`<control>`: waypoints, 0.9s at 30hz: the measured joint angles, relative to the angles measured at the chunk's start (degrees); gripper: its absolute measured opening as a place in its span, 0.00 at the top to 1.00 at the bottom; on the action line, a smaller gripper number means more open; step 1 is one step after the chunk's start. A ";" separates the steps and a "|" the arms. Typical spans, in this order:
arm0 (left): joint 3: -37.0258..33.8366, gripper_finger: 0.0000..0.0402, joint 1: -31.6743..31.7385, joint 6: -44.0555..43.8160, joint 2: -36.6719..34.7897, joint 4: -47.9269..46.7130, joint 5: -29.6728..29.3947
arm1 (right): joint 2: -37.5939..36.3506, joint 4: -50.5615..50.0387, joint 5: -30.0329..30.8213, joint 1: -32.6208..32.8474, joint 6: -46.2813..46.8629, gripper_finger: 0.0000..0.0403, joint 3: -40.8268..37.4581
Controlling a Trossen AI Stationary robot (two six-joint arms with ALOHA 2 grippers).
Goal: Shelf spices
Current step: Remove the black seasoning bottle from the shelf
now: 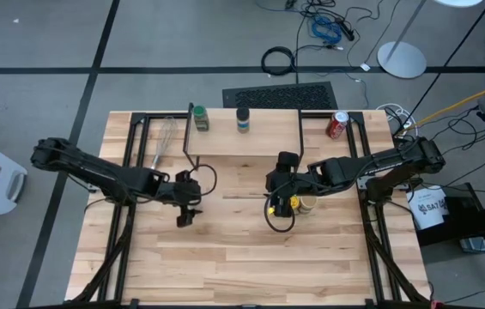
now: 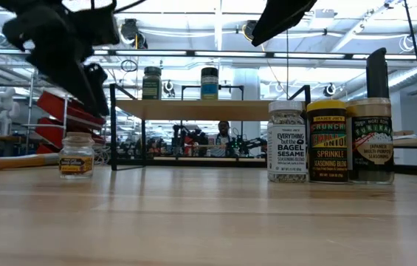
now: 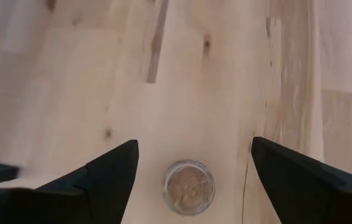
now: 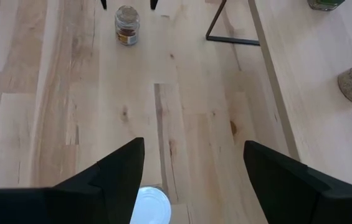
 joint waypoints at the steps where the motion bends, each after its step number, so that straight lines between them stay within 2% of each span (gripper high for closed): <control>1: 0.88 0.20 0.00 0.01 -0.44 -1.52 -0.32 | 0.00 0.00 0.00 0.00 -0.03 0.35 0.00; 8: 9.09 0.20 0.00 1.60 -2.80 -9.39 -3.07 | 0.00 0.00 0.03 -0.02 -0.12 0.35 0.00; 14: 16.64 0.20 0.77 9.92 -3.63 -11.24 -14.16 | 0.00 0.02 0.05 -0.02 -0.07 0.35 0.00; 16: 19.22 0.20 1.83 12.98 -3.65 -11.33 -16.23 | 0.00 0.02 0.07 -0.02 -0.07 0.35 0.00; 24: 27.75 0.20 10.76 23.04 -3.65 -8.18 -16.41 | 0.00 0.04 0.11 -0.02 -0.18 0.35 0.00; 27: 28.59 0.20 16.10 26.61 -3.65 -4.00 -12.51 | 0.00 0.19 0.11 -0.02 -0.14 0.35 0.00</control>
